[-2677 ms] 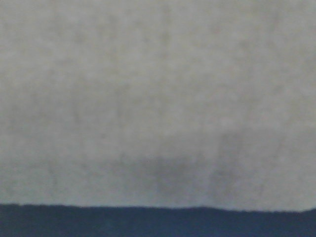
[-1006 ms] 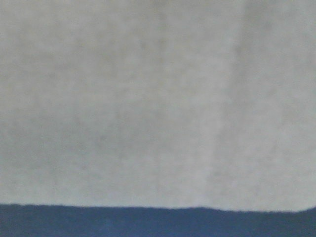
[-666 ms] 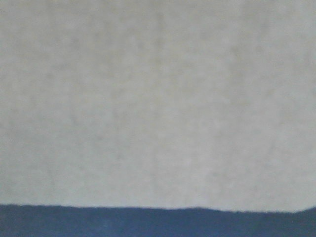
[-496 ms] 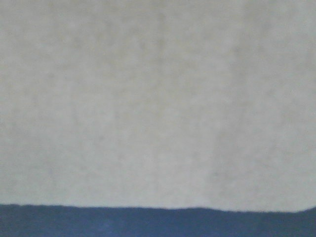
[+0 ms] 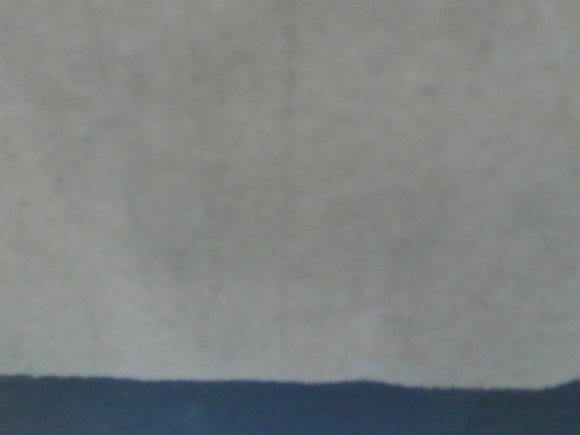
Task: Grab box from left shelf to table start
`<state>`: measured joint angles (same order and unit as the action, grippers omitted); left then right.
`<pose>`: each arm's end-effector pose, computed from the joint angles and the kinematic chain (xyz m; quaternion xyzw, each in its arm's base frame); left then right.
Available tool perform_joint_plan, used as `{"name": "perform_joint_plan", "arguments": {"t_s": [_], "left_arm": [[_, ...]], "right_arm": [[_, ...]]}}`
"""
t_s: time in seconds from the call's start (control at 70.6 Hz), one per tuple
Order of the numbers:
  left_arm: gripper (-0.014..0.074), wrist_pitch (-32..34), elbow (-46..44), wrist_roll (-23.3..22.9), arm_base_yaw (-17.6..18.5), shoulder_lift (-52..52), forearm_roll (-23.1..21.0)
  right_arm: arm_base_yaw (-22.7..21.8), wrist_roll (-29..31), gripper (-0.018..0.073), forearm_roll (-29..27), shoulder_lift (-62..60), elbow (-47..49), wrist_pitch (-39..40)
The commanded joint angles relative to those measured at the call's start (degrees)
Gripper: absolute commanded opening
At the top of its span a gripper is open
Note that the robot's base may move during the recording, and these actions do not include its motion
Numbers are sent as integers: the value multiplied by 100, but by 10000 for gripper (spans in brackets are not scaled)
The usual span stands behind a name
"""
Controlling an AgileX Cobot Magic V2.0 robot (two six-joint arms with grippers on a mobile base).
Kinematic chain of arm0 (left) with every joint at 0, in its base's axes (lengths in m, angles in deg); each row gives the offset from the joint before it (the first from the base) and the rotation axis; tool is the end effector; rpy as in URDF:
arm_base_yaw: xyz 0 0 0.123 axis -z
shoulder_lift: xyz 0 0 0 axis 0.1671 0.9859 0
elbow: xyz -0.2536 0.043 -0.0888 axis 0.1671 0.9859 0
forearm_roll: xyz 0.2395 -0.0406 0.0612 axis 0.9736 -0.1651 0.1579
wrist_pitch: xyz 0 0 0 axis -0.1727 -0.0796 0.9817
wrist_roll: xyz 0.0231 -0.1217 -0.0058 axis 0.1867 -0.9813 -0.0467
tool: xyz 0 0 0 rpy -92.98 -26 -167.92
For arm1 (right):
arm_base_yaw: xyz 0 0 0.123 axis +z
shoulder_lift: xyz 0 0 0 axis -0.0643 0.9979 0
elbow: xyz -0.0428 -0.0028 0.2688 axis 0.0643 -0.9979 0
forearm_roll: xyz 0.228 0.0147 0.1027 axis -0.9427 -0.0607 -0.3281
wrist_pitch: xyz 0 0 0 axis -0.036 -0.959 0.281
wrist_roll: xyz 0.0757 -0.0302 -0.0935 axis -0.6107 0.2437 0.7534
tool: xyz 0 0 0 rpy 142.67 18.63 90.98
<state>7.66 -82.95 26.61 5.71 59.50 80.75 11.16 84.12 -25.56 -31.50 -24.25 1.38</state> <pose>0.0935 -0.0318 0.3902 0.0411 0.8654 -0.1358 0.4806 0.1169 0.0483 0.3755 -0.1060 0.9118 0.1285 0.3754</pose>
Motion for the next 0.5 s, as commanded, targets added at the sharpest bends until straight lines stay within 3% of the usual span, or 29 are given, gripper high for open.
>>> {"name": "perform_joint_plan", "arguments": {"t_s": [0.0, 0.482], "left_arm": [[-96, 1090, -256, -141, 110, -9, -1503], [-96, 1090, -256, -141, 110, -9, -1503]], "right_arm": [[46, 173, 59, -676, 66, 163, 690], [46, 173, 59, -676, 66, 163, 690]]}}
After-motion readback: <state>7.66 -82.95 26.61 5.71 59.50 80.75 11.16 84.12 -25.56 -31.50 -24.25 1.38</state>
